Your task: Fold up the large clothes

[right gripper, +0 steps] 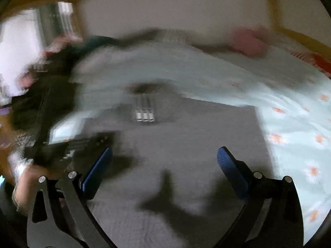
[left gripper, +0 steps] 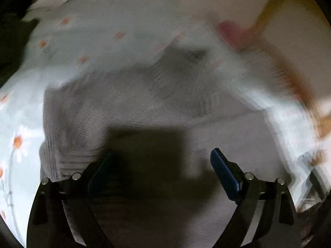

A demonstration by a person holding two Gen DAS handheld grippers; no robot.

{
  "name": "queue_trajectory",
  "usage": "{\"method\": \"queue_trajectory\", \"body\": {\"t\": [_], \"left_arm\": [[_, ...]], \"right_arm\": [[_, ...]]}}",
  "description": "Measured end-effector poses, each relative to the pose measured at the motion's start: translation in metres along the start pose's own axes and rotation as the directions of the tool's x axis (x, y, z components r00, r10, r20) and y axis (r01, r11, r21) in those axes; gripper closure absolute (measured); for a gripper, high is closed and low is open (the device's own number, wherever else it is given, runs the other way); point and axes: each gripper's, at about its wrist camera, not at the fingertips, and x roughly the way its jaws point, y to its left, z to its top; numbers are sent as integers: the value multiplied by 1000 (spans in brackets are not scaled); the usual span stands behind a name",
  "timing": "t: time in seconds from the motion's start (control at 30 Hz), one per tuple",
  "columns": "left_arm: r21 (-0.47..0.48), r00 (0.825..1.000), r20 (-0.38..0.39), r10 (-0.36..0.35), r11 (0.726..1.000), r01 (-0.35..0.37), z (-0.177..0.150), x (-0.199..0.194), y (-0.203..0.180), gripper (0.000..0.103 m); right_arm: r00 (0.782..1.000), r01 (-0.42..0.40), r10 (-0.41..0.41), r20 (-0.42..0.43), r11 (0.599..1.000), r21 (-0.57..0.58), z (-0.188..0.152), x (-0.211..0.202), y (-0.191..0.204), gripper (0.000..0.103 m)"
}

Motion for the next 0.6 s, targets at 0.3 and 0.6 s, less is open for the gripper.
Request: {"method": "queue_trajectory", "body": {"t": [0.3, 0.6], "left_arm": [[126, 988, 118, 97, 986, -112, -13, 11, -15, 8], [147, 982, 130, 135, 977, -154, -18, 18, -24, 7]], "right_arm": [[948, 225, -198, -251, 970, 87, 5, 86, -54, 3], [957, 236, -252, -145, 964, -121, -30, 82, -1, 2]]}}
